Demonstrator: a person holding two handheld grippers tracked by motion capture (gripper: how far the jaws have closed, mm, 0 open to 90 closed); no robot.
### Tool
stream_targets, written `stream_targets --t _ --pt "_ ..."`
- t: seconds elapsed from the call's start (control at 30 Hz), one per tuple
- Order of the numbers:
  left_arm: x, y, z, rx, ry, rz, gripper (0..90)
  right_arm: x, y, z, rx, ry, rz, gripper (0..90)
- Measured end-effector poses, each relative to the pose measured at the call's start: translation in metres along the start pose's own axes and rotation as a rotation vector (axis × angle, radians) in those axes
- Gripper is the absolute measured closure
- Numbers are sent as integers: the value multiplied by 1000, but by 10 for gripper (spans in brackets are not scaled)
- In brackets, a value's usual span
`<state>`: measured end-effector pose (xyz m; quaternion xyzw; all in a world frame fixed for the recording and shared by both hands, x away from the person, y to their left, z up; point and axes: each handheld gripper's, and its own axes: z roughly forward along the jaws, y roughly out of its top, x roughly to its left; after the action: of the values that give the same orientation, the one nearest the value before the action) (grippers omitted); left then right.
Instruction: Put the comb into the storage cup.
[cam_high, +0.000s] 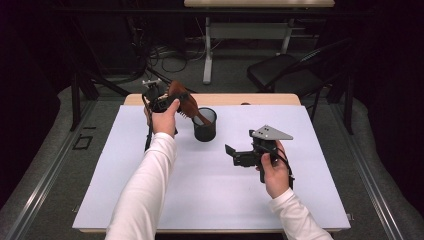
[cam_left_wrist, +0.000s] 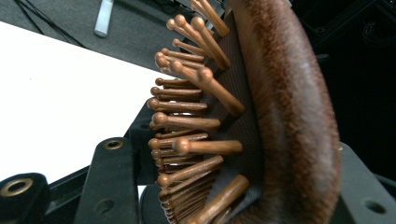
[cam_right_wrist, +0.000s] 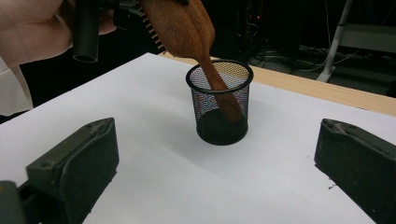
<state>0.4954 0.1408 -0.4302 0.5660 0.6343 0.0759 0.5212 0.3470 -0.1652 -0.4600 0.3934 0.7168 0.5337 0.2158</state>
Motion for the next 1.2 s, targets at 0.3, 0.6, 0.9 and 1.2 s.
stream_targets --t 0.3,0.6,0.9,1.2 --pt "2 -3 3 5 4 0 477 0 0 0 2 0 1 0" --pt "5 -5 5 10 2 -15 477 -1 0 0 0 1 3 0" --pt "7 -7 8 18 5 -13 476 -1 -1 1 5 -1 2 0" --pt "10 -9 11 20 2 -15 475 -2 -1 1 4 -2 0 0"
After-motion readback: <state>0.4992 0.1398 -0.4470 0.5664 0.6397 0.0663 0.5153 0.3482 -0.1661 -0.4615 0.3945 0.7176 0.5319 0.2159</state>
